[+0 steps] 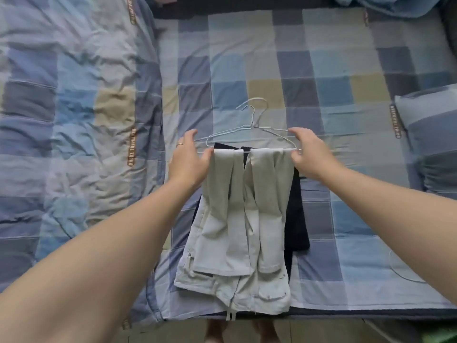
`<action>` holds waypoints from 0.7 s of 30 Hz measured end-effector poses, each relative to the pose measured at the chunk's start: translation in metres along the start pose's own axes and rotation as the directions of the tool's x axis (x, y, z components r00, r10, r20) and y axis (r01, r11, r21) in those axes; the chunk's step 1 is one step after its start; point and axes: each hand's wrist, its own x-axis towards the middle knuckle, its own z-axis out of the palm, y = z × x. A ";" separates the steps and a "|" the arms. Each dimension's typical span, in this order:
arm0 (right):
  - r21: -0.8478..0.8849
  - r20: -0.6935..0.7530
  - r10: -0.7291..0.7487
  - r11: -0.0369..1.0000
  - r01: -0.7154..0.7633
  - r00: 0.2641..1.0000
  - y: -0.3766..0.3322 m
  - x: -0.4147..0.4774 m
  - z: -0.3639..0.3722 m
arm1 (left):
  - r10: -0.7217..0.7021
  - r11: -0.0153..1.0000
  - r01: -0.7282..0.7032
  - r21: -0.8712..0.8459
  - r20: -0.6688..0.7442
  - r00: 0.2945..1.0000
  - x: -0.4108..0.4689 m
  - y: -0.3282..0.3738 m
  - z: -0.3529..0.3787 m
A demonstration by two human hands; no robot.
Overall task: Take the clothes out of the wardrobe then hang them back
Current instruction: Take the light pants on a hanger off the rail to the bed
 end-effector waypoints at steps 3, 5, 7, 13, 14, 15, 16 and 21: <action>-0.038 0.210 0.033 0.999 -0.025 0.977 0.011 0.006 0.027 | 0.019 0.991 -0.034 0.126 0.118 0.993 0.012 -0.011 0.022; -0.094 0.225 0.059 0.995 -0.038 0.973 0.020 0.001 0.043 | 0.018 0.980 -0.046 0.194 0.144 0.989 0.006 -0.019 0.034; -0.139 0.208 0.083 0.989 -0.054 0.975 0.026 -0.012 0.052 | 0.028 0.972 -0.068 0.225 0.174 0.984 -0.008 -0.024 0.041; -0.147 0.178 0.091 0.987 -0.065 0.980 0.018 -0.069 0.037 | 0.068 0.946 -0.142 0.291 0.250 0.966 -0.055 -0.017 0.027; -0.144 0.162 0.094 0.987 -0.071 0.982 0.013 -0.079 0.029 | 0.077 0.942 -0.154 0.298 0.255 0.964 -0.063 -0.011 0.022; -0.135 0.145 0.098 0.988 -0.079 0.984 0.009 -0.089 0.021 | 0.088 0.938 -0.167 0.303 0.259 0.962 -0.072 -0.004 0.016; -0.119 0.126 0.099 0.989 -0.084 0.987 0.004 -0.099 0.011 | 0.101 0.936 -0.180 0.303 0.261 0.960 -0.081 0.005 0.009; -0.100 0.036 0.073 0.993 -0.069 0.997 -0.024 -0.162 -0.044 | 0.204 0.917 -0.267 0.297 0.224 0.953 -0.133 0.057 -0.036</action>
